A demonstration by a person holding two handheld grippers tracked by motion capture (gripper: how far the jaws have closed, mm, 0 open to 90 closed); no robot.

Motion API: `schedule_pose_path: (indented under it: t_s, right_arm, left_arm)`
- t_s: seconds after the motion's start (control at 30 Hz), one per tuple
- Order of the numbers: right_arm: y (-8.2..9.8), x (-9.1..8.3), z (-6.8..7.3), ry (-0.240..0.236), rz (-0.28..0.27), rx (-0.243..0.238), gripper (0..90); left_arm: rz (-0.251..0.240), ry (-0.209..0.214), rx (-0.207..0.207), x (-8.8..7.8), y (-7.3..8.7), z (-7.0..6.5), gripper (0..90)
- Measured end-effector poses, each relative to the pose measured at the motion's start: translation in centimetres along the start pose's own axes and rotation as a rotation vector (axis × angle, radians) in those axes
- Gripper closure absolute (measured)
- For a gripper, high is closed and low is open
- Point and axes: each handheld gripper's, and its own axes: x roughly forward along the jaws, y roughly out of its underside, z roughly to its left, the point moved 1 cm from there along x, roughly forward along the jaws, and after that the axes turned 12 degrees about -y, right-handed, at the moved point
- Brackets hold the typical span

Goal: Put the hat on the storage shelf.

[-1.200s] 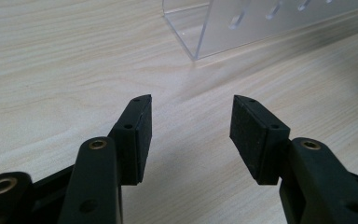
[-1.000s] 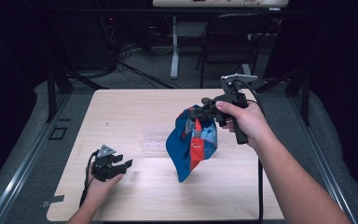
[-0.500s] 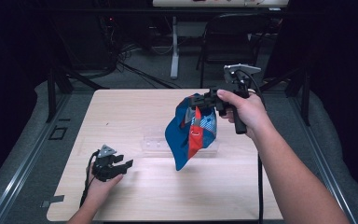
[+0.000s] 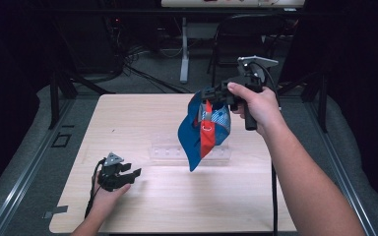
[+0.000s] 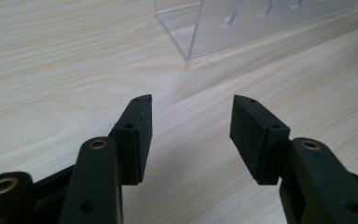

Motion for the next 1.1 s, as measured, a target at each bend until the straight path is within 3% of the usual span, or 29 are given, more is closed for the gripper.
schedule_pose_path:
  t_s: [0.33,0.5,0.63,0.77,0.9,1.1]
  right_arm:
    - [-1.3,1.0,-0.7,0.02,-0.056,0.007,77.5]
    - [-1.7,1.0,-1.0,0.017,-0.078,0.013,77.4]
    - [-1.9,1.1,-1.3,0.021,-0.085,0.009,77.5]
    - [-2.0,1.1,-1.6,0.035,-0.096,0.006,77.5]
    - [-2.0,1.0,-2.0,0.027,-0.109,0.007,77.5]
    - [-2.2,1.0,-2.1,0.027,-0.114,0.008,77.5]
  left_arm:
    - [-0.006,-0.002,0.025,-0.1,-0.1,-0.3,50.3]
    - [-0.04,0.015,0.049,-0.5,-0.3,-1.1,52.4]
    - [-0.102,0.051,0.081,-1.4,-1.5,-3.2,54.2]
    - [-0.152,0.107,0.177,-1.7,-3.0,-6.5,54.4]
    - [-0.195,0.119,0.245,-1.3,-4.3,-9.6,50.5]
    - [-0.248,0.143,0.244,-1.2,-6.4,-12.4,51.0]
